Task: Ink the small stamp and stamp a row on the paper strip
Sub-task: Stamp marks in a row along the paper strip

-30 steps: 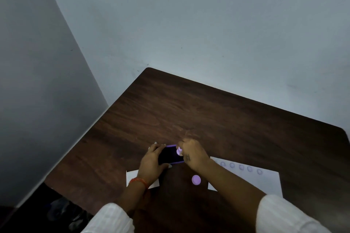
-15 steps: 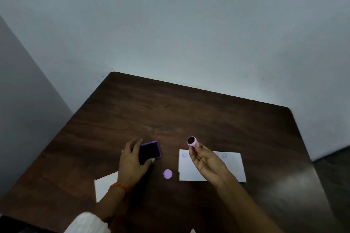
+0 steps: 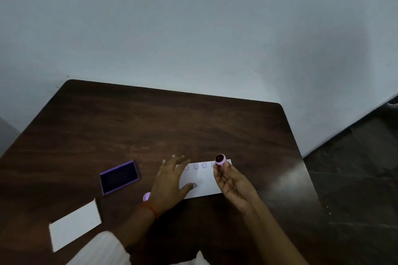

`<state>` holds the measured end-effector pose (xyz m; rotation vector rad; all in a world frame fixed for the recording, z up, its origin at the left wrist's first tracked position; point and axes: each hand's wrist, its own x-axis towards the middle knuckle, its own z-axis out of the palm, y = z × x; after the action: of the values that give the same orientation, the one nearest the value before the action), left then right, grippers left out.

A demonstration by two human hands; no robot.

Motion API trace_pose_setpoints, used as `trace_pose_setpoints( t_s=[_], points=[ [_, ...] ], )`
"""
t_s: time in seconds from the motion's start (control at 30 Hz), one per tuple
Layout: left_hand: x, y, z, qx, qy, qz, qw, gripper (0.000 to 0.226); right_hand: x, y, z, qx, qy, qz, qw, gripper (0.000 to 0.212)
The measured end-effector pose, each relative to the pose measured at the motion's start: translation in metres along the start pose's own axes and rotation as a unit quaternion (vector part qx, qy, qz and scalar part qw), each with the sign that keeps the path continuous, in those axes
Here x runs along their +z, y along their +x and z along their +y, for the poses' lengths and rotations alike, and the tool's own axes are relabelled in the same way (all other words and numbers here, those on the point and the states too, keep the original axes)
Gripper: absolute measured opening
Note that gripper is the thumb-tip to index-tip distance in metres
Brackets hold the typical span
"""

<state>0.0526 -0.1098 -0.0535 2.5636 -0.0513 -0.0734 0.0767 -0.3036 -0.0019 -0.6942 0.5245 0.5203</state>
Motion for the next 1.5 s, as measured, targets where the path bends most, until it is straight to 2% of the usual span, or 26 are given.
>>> trace_pose_setpoints(
  t_s=[0.1,0.2,0.27,0.37,0.47,0.53,0.7,0.9,1.3,1.5],
  points=[
    [0.008,0.010,0.013,0.016,0.007,-0.025,1.000,0.070,-0.009,0.004,-0.015,-0.037,-0.033,0.030,0.998,0.022],
    [0.015,0.018,0.022,0.018,0.028,-0.051,0.998,0.072,-0.018,0.014,-0.024,-0.120,-0.151,0.117,0.974,0.019],
    [0.019,0.024,0.025,0.023,0.050,-0.064,0.996,0.073,-0.022,0.019,-0.026,-0.186,-0.306,0.171,0.918,0.023],
    [0.025,0.032,0.025,0.026,0.083,-0.074,0.993,0.073,-0.023,0.022,-0.026,-0.272,-0.514,0.157,0.798,0.016],
    [0.029,0.037,0.023,0.021,0.101,-0.089,0.991,0.072,-0.022,0.031,-0.023,-0.343,-0.623,0.120,0.693,0.011],
    [0.032,0.040,0.021,0.015,0.107,-0.097,0.989,0.072,-0.021,0.036,-0.022,-0.348,-0.668,0.109,0.649,0.011],
    [0.036,0.042,0.019,0.010,0.120,-0.100,0.988,0.072,-0.024,0.046,-0.018,-0.339,-0.727,0.090,0.591,0.011],
    [0.035,0.043,0.019,0.014,0.141,-0.101,0.985,0.072,-0.023,0.052,-0.021,-0.299,-0.782,0.086,0.541,0.019],
    [0.035,0.042,0.020,0.011,0.137,-0.103,0.985,0.073,-0.014,0.051,-0.021,-0.216,-0.850,0.066,0.475,0.026],
    [0.036,0.042,0.019,0.008,0.135,-0.104,0.985,0.073,-0.010,0.052,-0.020,-0.214,-0.874,0.053,0.434,0.032]
  ],
)
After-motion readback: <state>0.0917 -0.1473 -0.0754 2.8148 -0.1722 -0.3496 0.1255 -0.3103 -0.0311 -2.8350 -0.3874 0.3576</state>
